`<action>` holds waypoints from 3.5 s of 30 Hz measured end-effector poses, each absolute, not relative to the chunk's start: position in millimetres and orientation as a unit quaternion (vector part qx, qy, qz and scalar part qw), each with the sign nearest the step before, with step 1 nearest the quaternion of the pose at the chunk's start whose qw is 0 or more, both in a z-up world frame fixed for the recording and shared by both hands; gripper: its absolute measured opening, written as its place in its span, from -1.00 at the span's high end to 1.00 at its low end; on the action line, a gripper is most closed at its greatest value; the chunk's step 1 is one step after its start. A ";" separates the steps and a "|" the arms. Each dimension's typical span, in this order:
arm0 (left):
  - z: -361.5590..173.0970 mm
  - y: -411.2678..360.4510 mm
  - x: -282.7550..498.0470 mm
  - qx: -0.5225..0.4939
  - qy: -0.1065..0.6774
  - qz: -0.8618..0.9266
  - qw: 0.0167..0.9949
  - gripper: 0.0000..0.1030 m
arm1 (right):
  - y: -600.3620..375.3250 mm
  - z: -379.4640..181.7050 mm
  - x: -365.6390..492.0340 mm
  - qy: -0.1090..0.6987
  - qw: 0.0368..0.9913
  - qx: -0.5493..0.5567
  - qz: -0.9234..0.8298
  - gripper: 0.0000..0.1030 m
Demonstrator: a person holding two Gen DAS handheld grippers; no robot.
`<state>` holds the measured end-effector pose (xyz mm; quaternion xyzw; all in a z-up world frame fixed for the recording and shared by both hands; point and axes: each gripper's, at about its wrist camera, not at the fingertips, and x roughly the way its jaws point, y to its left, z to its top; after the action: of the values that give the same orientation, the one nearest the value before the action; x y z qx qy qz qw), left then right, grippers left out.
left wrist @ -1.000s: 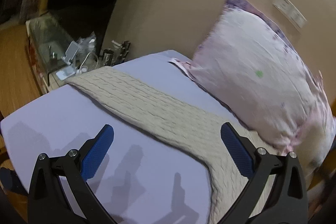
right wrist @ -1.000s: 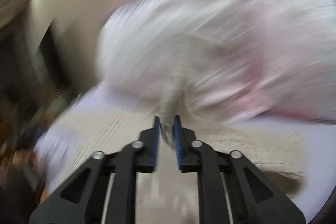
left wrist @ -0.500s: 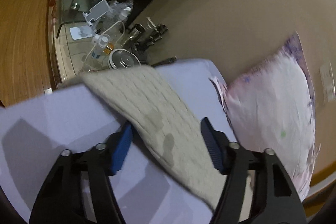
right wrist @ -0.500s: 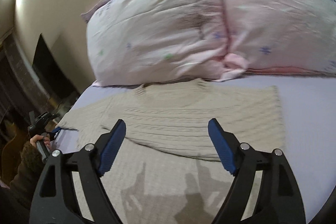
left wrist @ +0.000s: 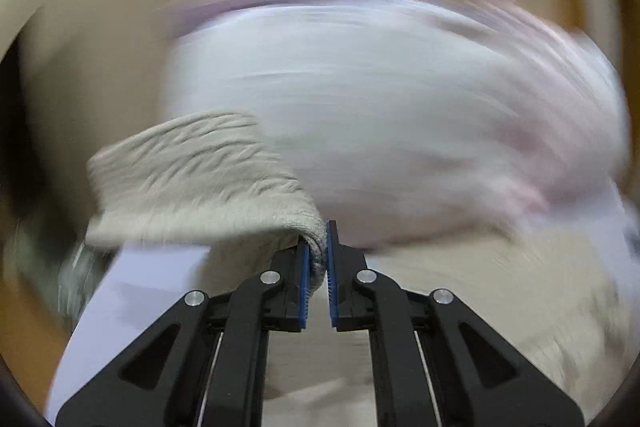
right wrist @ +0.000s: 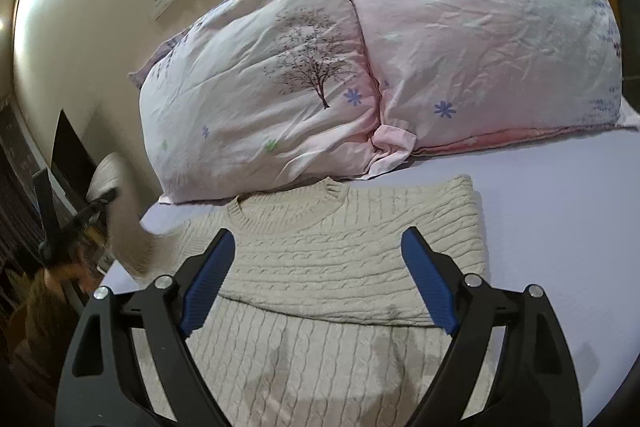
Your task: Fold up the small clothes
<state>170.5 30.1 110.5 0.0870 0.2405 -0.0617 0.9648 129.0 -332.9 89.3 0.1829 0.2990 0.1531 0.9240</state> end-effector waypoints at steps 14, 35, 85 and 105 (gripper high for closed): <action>65.3 51.8 94.0 0.036 0.321 -0.138 0.936 -0.09 | -357.7 49.8 185.3 0.395 0.857 0.293 0.155 0.00; 15.1 143.3 52.8 -0.115 0.398 -0.122 0.902 -0.29 | -297.4 20.3 271.1 0.460 0.814 0.341 0.099 0.40; 65.0 155.4 0.4 -0.225 0.347 -0.272 0.869 0.87 | -400.0 102.4 5.6 0.344 0.810 0.375 0.293 0.87; 46.6 162.9 230.5 -0.313 0.374 -0.121 0.865 -0.51 | -424.9 61.2 228.9 0.318 0.824 0.454 0.120 -0.74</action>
<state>230.5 162.9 46.6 -0.3127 0.3736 -0.1209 0.8649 228.9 -424.9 61.2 0.4540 0.3176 0.1201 0.8238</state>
